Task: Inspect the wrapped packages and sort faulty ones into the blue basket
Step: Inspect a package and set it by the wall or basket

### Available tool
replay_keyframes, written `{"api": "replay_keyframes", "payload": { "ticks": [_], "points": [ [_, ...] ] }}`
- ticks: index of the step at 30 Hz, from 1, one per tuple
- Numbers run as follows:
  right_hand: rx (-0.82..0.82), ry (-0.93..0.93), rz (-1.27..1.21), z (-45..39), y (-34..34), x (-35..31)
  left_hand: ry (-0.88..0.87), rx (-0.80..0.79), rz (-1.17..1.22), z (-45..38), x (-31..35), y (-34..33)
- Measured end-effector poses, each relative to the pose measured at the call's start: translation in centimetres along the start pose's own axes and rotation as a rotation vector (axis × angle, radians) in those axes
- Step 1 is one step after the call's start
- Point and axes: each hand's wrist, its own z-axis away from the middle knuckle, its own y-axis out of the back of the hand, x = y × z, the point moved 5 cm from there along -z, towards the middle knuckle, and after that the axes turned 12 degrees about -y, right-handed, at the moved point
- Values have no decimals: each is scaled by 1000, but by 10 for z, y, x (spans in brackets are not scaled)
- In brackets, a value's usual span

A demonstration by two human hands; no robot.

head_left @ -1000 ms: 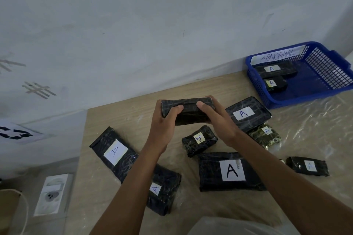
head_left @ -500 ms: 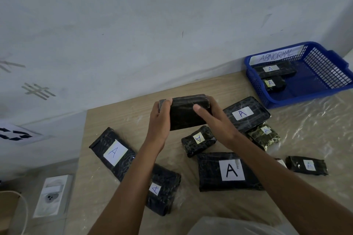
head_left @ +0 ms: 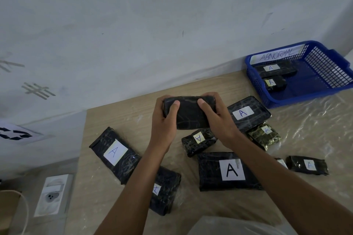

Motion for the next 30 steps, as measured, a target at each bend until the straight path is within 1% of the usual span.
{"api": "replay_keyframes", "payload": {
  "ticks": [2,4,6,8,10,12,16,18,21,23,26,30],
  "points": [
    [-80,-38,-60,2,-1,1,31,40,17,-1,-2,0],
    [-102,-34,-26,3,-2,1,89,49,64,-2,-4,1],
    [-60,-23,-3,3,0,1,132,-5,107,-2,-6,3],
    [-22,-41,-30,2,2,3,146,-93,155,-1,-6,5],
    [-4,-70,-70,2,1,4,139,-136,138,-1,-6,8],
    [-16,-79,-72,1,0,4,154,-113,132,-1,-8,9],
    [-163,-88,-114,2,-2,3,246,-43,207,-2,-9,8],
    [-185,-84,-82,4,-3,0,266,-41,219,-2,-10,9],
    [-170,-87,-84,7,-5,-2,265,-117,274,1,-8,7],
    [-158,-100,-108,5,-5,0,261,-166,267,2,-8,7],
    [-143,-65,-51,5,-2,5,306,-141,259,0,-7,8],
    [-146,71,104,11,-3,-1,440,-148,292,1,-2,5]
  ]
}}
